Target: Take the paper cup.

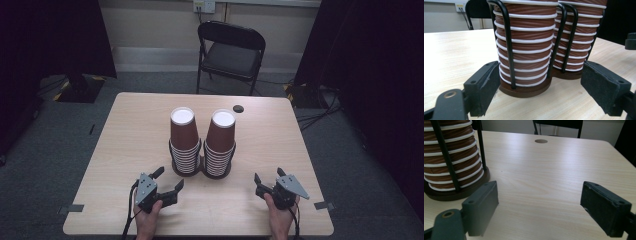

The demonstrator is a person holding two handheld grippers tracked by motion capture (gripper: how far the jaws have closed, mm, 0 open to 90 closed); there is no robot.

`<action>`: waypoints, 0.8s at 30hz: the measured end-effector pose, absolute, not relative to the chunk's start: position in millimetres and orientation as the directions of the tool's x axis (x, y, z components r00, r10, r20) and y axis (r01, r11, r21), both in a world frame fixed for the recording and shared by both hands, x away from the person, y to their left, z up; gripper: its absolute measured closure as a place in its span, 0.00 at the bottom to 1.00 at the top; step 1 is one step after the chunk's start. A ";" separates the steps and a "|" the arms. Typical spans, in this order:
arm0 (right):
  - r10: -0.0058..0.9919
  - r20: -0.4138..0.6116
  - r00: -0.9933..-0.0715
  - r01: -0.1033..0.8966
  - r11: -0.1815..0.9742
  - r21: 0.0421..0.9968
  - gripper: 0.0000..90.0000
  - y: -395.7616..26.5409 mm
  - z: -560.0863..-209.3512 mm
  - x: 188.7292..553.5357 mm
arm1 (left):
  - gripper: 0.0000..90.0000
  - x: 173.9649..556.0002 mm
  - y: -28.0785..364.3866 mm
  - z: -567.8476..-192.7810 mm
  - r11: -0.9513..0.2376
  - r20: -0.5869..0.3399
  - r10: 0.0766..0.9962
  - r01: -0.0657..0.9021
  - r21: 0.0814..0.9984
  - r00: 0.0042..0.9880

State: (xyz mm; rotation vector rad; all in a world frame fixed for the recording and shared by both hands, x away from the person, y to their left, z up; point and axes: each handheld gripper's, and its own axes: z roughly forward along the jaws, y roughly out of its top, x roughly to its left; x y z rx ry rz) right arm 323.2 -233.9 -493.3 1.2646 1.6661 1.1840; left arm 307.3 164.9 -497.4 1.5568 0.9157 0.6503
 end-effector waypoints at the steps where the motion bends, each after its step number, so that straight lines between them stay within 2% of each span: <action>1: 0.965 -0.004 -0.262 0.304 0.086 0.949 0.16 -233.5 -493.5 323.7 | 0.18 307.3 164.9 -497.4 -0.036 -0.080 0.837 0.201 0.979 0.541; 5: 0.960 0.000 -0.281 0.321 0.094 0.942 0.16 -228.8 -490.0 323.9 | 0.18 307.4 164.9 -497.3 -0.040 -0.077 0.839 0.202 0.979 0.539; 14: 0.923 0.018 -0.384 0.281 0.098 0.955 0.18 -212.8 -468.8 319.7 | 0.18 307.0 164.2 -497.2 -0.048 -0.067 0.839 0.196 0.980 0.539; 24: 0.877 0.081 -0.473 0.222 0.030 0.975 0.16 -198.1 -434.0 322.2 | 0.18 306.8 164.0 -497.2 -0.050 -0.064 0.840 0.193 0.980 0.540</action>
